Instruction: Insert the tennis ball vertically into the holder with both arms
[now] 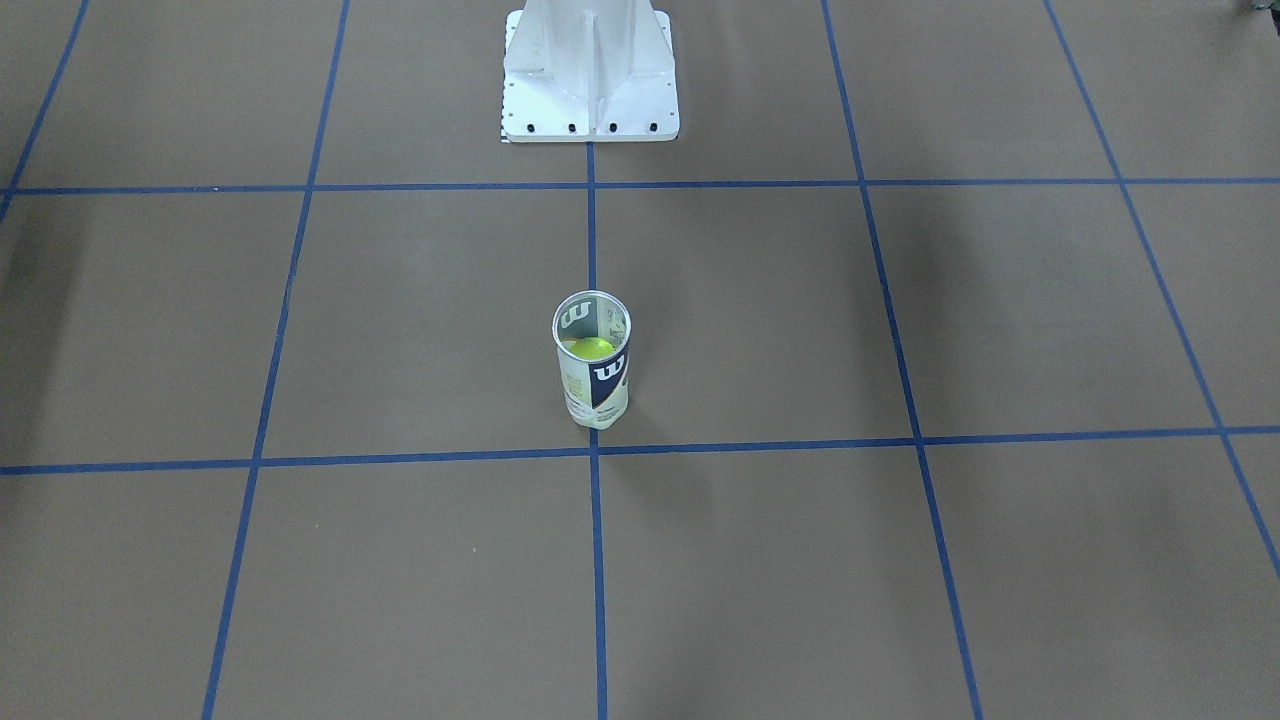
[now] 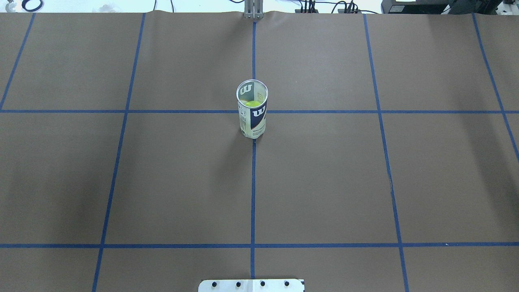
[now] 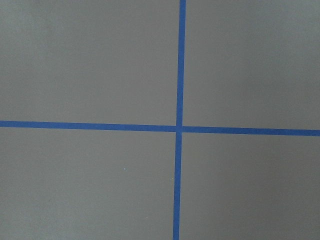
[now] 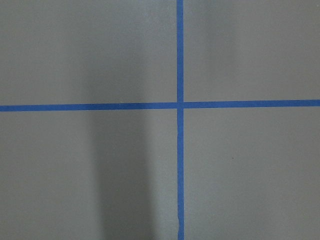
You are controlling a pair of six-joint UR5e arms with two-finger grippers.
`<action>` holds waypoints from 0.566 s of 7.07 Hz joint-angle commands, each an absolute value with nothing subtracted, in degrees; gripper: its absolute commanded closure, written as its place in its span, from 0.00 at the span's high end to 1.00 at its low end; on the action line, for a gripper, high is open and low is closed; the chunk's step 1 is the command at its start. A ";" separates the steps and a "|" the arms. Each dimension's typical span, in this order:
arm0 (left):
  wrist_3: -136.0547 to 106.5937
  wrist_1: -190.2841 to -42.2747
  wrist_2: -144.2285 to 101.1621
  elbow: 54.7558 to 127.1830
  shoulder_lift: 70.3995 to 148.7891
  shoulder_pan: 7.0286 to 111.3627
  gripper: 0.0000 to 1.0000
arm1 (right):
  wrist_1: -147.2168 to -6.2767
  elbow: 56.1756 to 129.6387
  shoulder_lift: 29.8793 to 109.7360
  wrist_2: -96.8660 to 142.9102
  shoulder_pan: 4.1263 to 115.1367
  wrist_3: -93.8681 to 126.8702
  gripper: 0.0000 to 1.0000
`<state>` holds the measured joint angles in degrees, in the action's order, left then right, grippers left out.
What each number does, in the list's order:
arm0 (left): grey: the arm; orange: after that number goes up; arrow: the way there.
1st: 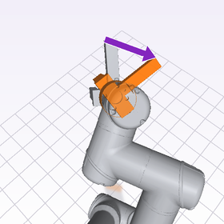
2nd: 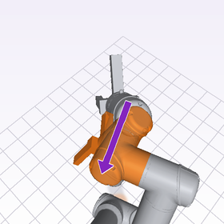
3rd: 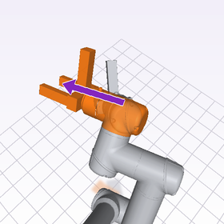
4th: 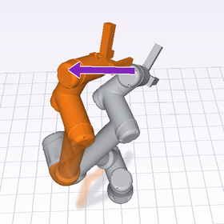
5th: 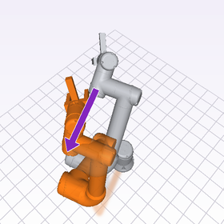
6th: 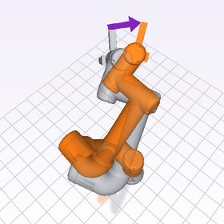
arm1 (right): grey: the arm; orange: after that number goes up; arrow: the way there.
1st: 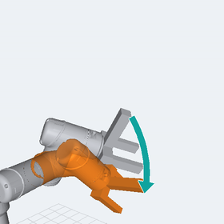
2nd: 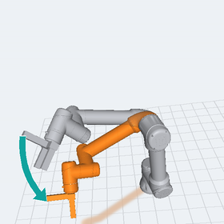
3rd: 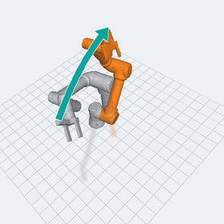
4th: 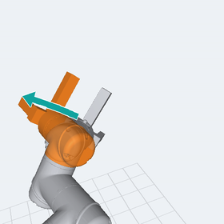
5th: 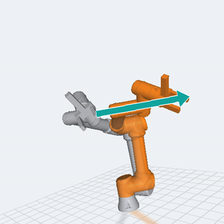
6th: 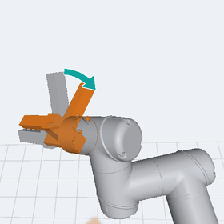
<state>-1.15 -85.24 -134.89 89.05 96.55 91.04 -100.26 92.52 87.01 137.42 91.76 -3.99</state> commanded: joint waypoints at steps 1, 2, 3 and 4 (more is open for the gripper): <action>-1.14 -85.25 -133.95 89.12 96.59 91.05 1.00 | -95.46 92.29 89.38 137.29 91.76 -3.87 1.00; -1.14 -85.25 -133.95 89.12 96.59 90.97 1.00 | -95.36 92.20 89.21 137.20 91.76 -3.61 1.00; -1.14 -85.25 -133.95 89.12 96.50 90.97 1.00 | -95.36 92.20 88.95 137.20 91.76 -3.43 1.00; -1.14 -85.25 -133.95 89.12 96.42 90.97 1.00 | -95.36 92.28 88.95 137.20 91.76 -3.34 1.00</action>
